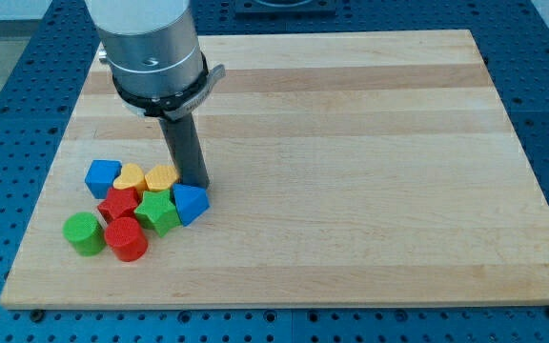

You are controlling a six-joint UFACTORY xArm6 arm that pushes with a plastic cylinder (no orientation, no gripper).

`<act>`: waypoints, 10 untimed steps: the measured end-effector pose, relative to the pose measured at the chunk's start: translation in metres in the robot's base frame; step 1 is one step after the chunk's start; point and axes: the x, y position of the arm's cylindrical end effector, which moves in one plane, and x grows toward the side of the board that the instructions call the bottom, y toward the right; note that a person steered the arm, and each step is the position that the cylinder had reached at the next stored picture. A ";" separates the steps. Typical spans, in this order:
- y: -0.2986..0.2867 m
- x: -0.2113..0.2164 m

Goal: Move the green circle and the cube towards the top

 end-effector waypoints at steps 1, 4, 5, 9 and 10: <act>0.000 0.000; 0.063 0.055; 0.046 0.104; -0.123 0.133; -0.125 0.123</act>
